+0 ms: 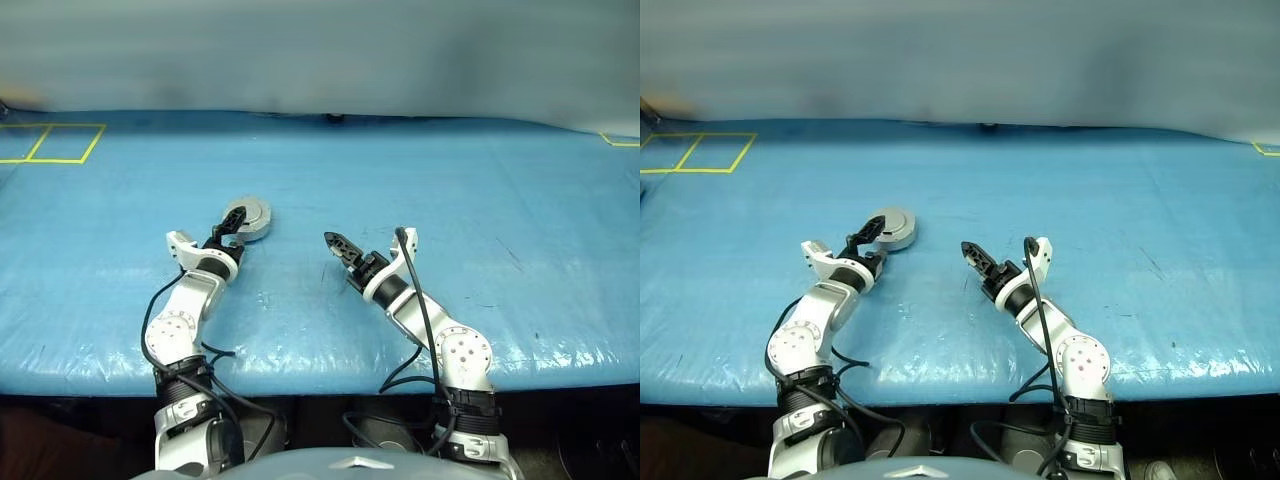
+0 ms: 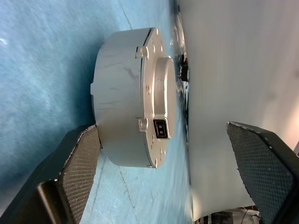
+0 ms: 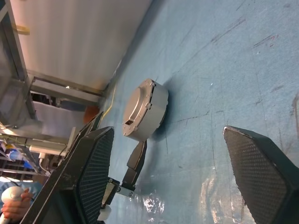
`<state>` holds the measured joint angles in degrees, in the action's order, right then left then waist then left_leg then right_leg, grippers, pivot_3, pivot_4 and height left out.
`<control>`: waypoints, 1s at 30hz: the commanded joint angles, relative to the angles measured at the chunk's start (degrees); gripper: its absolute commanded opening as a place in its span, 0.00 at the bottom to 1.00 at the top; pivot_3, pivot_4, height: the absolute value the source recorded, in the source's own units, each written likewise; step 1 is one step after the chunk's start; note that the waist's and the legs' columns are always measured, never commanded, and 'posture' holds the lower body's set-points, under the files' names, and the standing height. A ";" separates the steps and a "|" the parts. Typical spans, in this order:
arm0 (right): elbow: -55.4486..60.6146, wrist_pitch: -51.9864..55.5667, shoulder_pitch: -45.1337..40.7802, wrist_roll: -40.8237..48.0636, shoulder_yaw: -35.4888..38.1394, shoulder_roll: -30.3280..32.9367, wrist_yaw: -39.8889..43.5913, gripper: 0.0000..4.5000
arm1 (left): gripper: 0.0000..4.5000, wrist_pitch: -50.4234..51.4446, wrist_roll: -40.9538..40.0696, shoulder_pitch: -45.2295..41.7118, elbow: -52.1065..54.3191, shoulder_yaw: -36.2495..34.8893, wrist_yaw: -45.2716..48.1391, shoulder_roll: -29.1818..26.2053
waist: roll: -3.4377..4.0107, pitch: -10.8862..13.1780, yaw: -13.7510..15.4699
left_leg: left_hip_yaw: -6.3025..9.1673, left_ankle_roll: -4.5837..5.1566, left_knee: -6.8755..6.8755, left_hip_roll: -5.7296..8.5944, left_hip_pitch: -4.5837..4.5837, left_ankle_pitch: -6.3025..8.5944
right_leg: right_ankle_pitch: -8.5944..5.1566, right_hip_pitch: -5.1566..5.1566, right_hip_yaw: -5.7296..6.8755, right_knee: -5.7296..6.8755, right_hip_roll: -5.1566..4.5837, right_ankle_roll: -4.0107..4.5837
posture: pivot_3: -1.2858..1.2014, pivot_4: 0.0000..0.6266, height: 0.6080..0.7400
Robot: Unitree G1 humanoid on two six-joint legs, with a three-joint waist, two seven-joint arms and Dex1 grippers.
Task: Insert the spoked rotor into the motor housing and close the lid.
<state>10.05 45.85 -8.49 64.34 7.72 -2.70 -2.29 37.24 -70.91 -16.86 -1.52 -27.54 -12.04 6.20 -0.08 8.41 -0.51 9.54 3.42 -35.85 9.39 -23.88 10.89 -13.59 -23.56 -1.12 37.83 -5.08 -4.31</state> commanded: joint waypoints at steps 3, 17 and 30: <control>1.63 0.06 -0.83 0.40 0.09 -0.11 0.81 0.87 | 1.00 -2.14 1.26 4.43 7.28 3.11 -1.63 2.01 | 0.00 0.00 -0.15 | -0.06 0.00 0.08 -0.01 0.04 0.01 | -0.01 -0.02 -0.07 -0.01 0.00 0.01 | 0.52 0.24 1.00; 4.34 -7.57 -0.43 -11.95 -3.35 5.31 9.58 0.87 | 1.00 -7.60 14.60 8.03 14.28 15.43 26.88 -12.79 | 0.03 0.01 -0.05 | -0.13 -0.08 0.21 -0.03 0.06 -0.04 | -0.07 -0.07 0.02 -0.01 0.03 0.13 | 0.52 0.24 1.00; 0.28 -26.21 1.08 -40.25 -8.51 23.92 24.71 0.87 | 1.00 -34.94 49.90 6.72 1.67 33.52 52.13 -25.98 | 0.04 0.01 0.24 | -0.17 -0.09 0.37 -0.05 0.12 -0.06 | -0.10 -0.09 -0.05 -0.05 -0.06 0.16 | 0.52 0.24 1.00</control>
<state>10.02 22.11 -7.45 26.05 -0.71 20.50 20.43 6.37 -24.08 -9.31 1.56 5.65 38.54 -18.86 -0.04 8.42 -0.28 9.38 3.31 -35.46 9.34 -23.77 10.82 -13.70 -23.66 -1.19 37.79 -5.15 -4.13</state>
